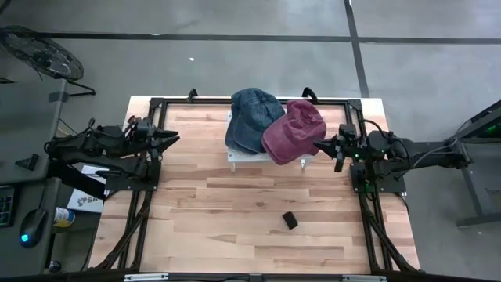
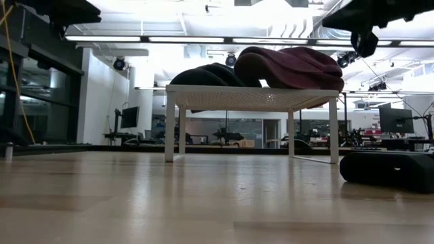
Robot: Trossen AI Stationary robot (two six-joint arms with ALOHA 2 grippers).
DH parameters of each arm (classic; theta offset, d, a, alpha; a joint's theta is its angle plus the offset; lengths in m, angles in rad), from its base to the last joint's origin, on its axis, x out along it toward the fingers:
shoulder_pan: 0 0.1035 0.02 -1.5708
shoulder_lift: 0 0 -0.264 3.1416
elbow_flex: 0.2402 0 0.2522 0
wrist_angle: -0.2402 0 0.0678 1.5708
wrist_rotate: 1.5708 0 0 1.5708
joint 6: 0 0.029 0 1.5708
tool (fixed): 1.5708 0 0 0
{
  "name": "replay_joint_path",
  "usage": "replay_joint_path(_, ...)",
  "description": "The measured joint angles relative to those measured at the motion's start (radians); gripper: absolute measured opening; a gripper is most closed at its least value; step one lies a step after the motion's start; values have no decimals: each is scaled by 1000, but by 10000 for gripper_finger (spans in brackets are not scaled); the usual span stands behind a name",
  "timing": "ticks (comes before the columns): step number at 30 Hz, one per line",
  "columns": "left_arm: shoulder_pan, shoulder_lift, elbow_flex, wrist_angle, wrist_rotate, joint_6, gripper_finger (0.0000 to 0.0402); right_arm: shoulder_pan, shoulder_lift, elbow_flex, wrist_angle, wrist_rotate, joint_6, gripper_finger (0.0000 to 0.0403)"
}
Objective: Pick & Place hat
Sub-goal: Return to Home Position
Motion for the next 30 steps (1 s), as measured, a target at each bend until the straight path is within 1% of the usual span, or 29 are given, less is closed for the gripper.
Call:
replay_joint_path(3,0,-10,-31,15,0,-10,90,1,-32,-63,60,-20,0,0)
replay_joint_path(6,0,-15,-57,63,-1,-11,90,2,-51,-137,171,-35,6,0)
replay_joint_path(10,0,-15,-73,95,4,-17,90,2,-62,-212,297,-25,3,0)
replay_joint_path(14,0,-15,-117,149,29,-45,90,2,-63,-283,426,-45,20,0)
replay_joint_path(18,0,-15,-157,218,52,-69,90,2,-63,-322,492,-48,21,0)
replay_joint_path(21,0,-15,-191,276,54,-78,90,2,-64,-351,547,-78,26,0)
replay_joint_path(25,0,-15,-223,296,70,-113,90,2,-64,-392,576,-107,56,0)
replay_joint_path(28,0,-16,-250,299,69,-132,90,2,-64,-421,636,-120,56,0)
replay_joint_path(30,0,-22,-269,344,69,-133,90,2,-64,-437,662,-135,58,0)
